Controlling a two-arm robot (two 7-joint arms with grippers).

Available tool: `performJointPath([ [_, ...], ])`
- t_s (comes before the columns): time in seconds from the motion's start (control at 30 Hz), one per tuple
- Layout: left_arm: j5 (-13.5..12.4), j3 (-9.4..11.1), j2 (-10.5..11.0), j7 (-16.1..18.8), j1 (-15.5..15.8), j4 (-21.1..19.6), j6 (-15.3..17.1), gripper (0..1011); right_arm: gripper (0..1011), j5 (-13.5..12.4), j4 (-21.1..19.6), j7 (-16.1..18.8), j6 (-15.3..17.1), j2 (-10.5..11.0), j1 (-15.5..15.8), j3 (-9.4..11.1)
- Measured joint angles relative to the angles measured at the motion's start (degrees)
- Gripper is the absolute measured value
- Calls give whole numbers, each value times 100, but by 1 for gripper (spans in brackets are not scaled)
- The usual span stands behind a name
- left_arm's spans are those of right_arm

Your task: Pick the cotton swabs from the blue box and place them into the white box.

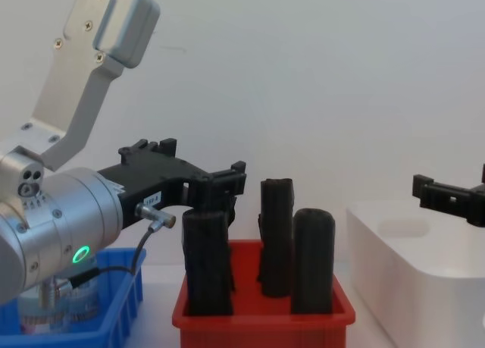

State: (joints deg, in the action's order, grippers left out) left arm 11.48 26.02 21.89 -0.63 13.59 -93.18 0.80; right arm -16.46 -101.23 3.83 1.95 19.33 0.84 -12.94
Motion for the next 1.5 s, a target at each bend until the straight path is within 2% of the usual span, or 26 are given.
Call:
performJointPath([
  [1.5, 0, 0, 0, 0, 0, 0, 0, 1004, 1002, 0, 0, 0, 0, 0, 0, 0],
])
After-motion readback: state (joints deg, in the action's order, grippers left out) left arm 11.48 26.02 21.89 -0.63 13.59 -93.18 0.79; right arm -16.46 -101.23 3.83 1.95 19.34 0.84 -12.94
